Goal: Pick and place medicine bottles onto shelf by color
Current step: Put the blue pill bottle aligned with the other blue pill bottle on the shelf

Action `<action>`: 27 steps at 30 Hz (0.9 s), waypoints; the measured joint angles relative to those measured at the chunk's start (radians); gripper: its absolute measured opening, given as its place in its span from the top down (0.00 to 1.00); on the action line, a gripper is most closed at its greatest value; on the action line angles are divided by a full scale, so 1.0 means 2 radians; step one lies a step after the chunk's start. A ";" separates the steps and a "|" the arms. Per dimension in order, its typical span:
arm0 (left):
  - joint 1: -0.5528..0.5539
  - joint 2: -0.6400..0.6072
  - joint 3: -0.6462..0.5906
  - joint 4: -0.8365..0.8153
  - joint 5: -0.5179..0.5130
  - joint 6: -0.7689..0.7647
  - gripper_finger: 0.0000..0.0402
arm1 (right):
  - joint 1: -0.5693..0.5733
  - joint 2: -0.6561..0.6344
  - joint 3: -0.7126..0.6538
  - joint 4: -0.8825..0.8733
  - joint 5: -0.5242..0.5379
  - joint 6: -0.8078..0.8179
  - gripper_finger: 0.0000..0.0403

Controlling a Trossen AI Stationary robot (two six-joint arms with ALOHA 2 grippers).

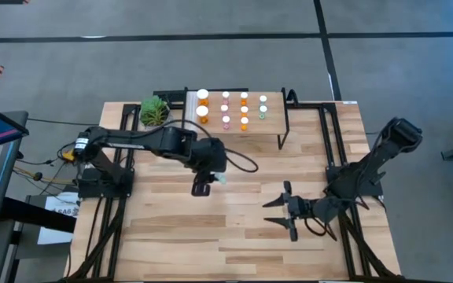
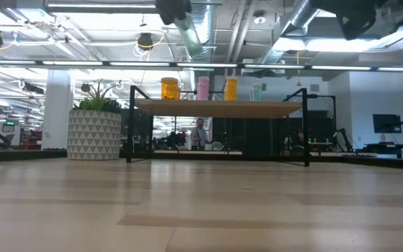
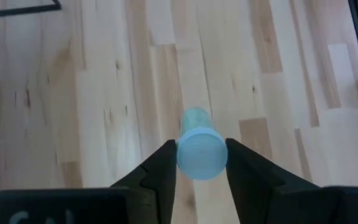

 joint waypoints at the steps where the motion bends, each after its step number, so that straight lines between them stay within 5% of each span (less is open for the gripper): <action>1: 0.002 0.005 0.005 -0.002 0.003 0.003 0.73 | -0.005 -0.007 0.000 -0.006 -0.001 0.000 0.48; 11: 0.010 0.027 0.020 0.016 0.016 0.026 0.73 | -0.067 -0.099 0.000 -0.090 -0.004 0.002 0.48; 27: 0.009 0.027 0.020 0.027 0.016 0.027 0.73 | -0.145 -0.070 0.000 -0.040 -0.082 -0.036 0.39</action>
